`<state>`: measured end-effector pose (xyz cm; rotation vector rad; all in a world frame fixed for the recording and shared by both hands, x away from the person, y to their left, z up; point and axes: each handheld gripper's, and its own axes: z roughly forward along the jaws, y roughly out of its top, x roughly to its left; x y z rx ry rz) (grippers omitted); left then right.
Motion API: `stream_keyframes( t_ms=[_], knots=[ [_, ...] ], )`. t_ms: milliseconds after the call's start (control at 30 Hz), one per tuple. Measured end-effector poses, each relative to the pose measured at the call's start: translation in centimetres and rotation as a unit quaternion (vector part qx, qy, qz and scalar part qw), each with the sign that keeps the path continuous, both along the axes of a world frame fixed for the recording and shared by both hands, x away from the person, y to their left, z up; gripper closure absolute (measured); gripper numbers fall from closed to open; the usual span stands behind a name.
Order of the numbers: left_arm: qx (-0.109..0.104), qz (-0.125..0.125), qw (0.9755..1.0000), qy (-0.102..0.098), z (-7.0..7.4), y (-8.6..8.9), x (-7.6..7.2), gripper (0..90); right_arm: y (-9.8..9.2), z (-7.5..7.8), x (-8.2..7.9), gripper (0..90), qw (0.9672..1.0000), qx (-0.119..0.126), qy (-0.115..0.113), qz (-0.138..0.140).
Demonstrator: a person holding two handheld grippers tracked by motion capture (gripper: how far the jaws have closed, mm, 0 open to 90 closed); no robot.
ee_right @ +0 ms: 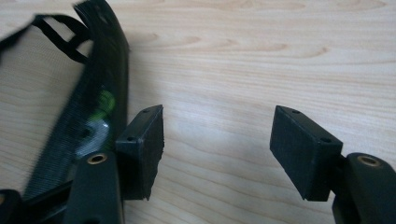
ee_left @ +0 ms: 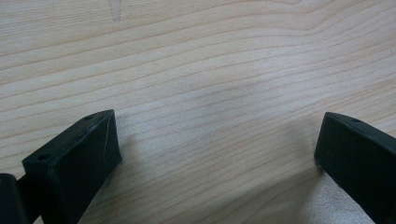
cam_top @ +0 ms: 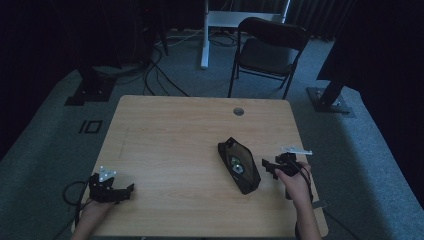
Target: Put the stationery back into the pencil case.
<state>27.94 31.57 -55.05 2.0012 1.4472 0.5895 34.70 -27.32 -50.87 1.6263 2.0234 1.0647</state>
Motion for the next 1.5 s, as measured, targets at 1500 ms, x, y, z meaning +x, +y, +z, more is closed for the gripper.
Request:
stream_keyframes(
  t_ms=[1500],
  knots=[
    [0.001, 0.000, 1.0000, 0.000, 0.0, 0.0, 0.0, 0.2, 0.3, -4.4, -1.2, 13.1, 0.9954, -0.089, -0.018, -0.031]
  ],
)
